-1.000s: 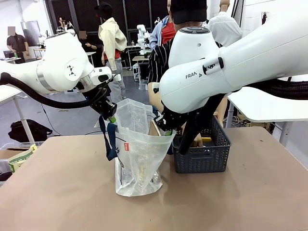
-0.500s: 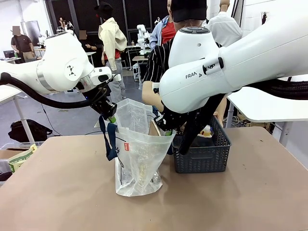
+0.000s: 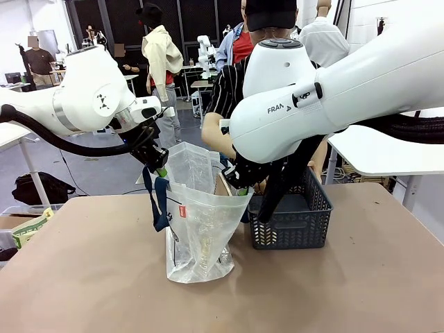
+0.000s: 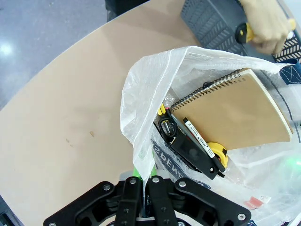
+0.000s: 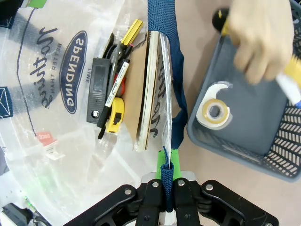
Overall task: Transfer purchased items from the store into the shopping bag.
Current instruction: Move the Reusable shopping bag to the right side of the table.
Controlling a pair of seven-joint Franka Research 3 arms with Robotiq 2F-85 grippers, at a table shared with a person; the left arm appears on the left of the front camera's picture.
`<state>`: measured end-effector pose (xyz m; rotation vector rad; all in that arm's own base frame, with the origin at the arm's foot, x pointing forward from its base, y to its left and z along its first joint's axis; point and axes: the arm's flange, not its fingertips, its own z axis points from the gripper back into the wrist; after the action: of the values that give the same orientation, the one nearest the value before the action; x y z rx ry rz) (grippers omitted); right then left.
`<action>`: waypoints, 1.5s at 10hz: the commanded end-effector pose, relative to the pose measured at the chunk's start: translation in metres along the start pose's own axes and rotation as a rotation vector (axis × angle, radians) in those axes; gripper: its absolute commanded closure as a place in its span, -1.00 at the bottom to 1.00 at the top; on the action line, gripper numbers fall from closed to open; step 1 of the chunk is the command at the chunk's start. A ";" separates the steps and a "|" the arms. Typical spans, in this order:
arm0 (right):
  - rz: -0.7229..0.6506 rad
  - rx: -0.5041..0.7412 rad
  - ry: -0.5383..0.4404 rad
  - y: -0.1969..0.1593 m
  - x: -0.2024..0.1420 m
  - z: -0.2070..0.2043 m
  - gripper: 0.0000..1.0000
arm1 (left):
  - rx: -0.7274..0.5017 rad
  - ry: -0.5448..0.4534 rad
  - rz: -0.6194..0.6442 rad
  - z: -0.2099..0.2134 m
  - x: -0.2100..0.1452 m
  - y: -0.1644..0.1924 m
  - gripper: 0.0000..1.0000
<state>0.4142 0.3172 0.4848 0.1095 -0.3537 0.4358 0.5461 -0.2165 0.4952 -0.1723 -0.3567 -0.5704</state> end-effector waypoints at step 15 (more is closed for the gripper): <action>0.005 0.019 -0.013 -0.001 0.002 0.001 1.00 | 0.006 -0.009 0.002 0.001 -0.001 0.001 1.00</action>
<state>0.4142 0.3172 0.4848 0.1095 -0.3537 0.4358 0.5461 -0.2165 0.4952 -0.1723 -0.3567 -0.5704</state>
